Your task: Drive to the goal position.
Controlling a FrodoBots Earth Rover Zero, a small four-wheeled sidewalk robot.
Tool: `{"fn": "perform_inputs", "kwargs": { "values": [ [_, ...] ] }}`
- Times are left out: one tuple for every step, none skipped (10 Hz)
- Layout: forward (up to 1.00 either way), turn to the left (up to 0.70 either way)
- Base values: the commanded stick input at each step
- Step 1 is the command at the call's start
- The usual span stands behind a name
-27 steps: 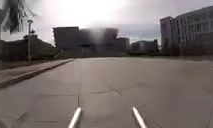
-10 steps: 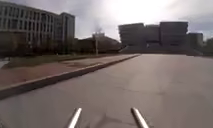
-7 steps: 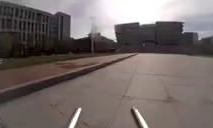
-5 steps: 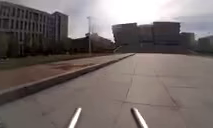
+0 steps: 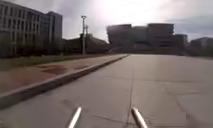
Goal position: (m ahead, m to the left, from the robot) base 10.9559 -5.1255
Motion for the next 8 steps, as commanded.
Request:
{"fn": "perform_inputs", "kwargs": {
  "values": [
    [1.0,-0.27],
    [1.0,-0.27],
    [1.0,-0.27],
    [1.0,-0.27],
    [1.0,-0.27],
    [1.0,-0.27],
    [1.0,-0.27],
    [1.0,-0.27]
  ]
}}
